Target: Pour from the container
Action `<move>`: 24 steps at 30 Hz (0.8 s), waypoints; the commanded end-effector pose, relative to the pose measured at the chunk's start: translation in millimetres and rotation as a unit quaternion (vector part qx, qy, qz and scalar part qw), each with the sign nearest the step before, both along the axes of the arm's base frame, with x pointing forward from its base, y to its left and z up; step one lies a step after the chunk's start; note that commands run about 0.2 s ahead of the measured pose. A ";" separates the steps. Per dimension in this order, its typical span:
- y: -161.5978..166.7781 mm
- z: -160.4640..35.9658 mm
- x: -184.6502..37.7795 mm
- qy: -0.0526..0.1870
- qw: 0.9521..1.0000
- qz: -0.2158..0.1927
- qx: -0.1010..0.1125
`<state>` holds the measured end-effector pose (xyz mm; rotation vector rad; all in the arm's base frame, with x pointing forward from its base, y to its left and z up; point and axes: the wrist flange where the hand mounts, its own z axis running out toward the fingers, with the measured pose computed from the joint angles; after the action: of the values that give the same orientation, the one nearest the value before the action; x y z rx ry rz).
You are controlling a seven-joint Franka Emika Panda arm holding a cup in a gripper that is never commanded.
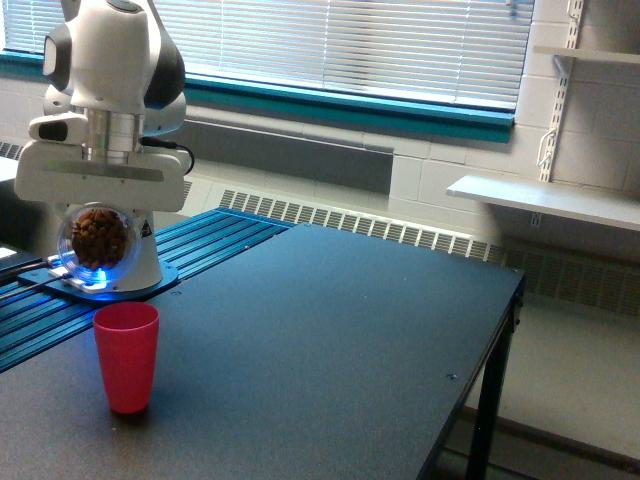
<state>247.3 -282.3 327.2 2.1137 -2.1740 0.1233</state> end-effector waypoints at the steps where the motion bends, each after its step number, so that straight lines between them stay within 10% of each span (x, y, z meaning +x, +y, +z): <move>1: -0.4 -4.2 13.5 0.008 1.000 0.021 0.010; 24: 10.9 -21.5 23.5 0.038 0.999 0.014 0.032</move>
<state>267.3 -276.4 307.3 2.1419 -2.1403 -0.0023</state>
